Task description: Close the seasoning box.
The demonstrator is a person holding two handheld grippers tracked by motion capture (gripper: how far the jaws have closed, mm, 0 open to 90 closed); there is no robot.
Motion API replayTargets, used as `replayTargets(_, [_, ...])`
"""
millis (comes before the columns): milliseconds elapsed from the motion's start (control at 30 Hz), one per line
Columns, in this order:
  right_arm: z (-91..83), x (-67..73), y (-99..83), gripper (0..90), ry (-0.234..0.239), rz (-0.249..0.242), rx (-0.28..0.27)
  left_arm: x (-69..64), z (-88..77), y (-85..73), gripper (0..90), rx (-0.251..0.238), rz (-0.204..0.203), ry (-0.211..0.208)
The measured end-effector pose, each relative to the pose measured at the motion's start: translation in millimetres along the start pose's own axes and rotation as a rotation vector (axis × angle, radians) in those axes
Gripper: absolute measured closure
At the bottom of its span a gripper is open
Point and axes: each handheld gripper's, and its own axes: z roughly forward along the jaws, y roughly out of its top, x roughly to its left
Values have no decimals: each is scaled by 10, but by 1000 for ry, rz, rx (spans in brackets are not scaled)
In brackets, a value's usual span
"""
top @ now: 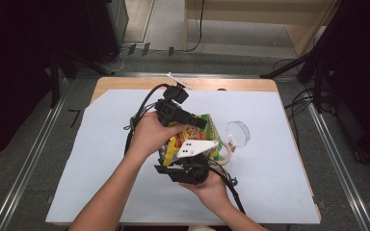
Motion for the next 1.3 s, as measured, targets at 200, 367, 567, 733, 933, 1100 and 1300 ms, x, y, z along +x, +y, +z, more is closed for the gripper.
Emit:
replayTargets(200, [-12, -3, 5, 732, 5, 3, -7, -36, -3, 4, 738, 3, 4, 19])
replayTargets(367, [-10, -6, 10, 729, 16, 17, -8, -39, -2, 17, 739, 7, -3, 35])
replayTargets(567, [-14, -40, 21, 729, 11, 20, -4, -30, 9, 36, 739, 5, 0, 46])
replayTargets(733, [-12, -65, 19, 730, 16, 27, -1, -22, 23, 41, 739, 0, -2, 51])
replayTargets(933, [-10, -78, 17, 729, 18, 28, 4, -5, 31, 41, 739, 1, -1, 51])
replayTargets(1100, [0, -92, 3, 729, 10, 22, 12, 10, 45, 28, 740, -2, -3, 47])
replayTargets(1300, [4, -91, 1, 729, 6, 16, 12, 16, 44, 27, 741, -4, -4, 48])
